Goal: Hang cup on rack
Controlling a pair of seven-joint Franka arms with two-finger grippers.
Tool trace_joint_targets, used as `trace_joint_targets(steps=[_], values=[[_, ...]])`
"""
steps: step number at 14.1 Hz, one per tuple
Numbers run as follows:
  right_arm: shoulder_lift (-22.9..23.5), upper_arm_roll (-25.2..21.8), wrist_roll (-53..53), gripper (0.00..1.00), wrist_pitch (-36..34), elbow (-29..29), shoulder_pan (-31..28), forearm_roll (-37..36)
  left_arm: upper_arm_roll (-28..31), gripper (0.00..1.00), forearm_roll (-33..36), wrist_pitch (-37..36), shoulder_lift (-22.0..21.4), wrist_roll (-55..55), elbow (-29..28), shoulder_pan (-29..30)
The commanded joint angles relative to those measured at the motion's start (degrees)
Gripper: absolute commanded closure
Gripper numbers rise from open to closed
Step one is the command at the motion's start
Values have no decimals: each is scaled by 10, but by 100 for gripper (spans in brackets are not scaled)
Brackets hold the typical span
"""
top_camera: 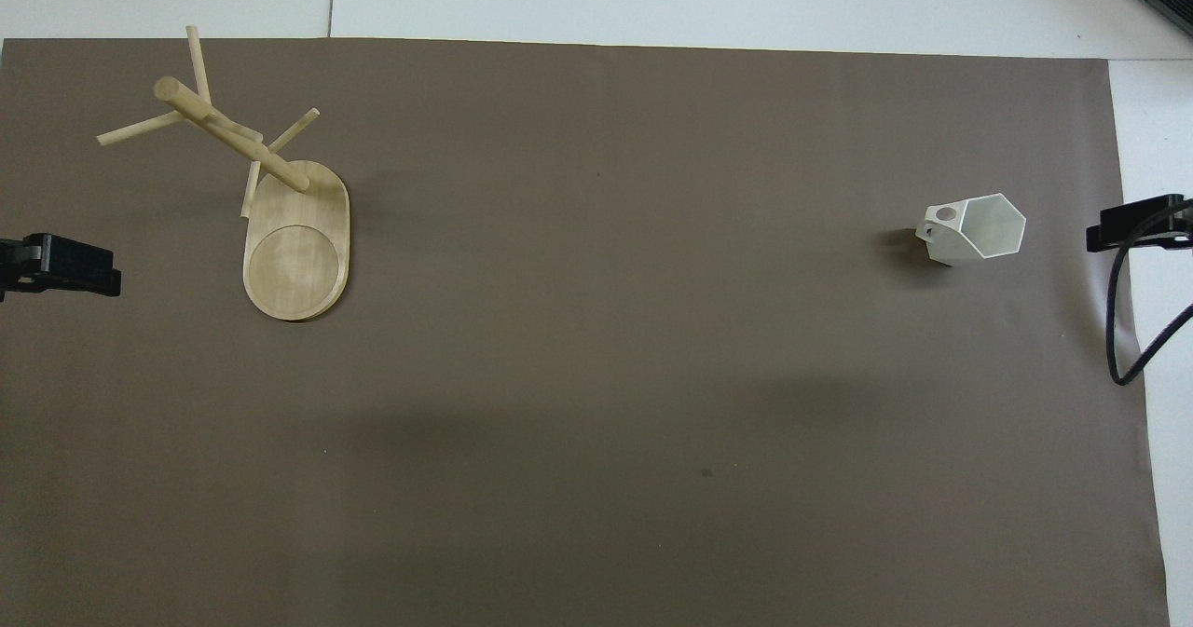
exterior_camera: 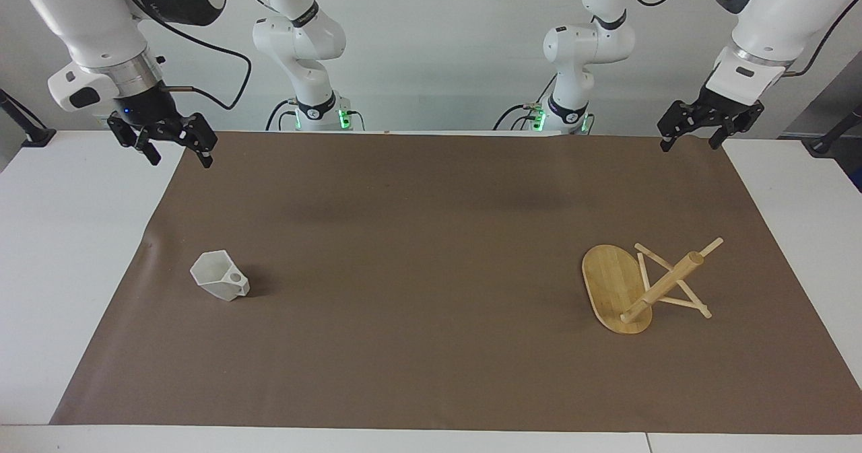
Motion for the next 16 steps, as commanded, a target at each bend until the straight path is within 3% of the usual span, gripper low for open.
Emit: trace_joint_targets(steps=[1, 8, 16], values=[[-12, -1, -6, 0, -1, -11, -1, 6, -4, 0, 1, 3, -16, 4, -18, 9], [-15, -2, -4, 0, 7, -21, -1, 6, -4, 0, 1, 4, -16, 4, -18, 9], [-43, -11, -5, 0, 123, -117, -3, 6, -4, 0, 1, 3, -16, 4, -18, 9]])
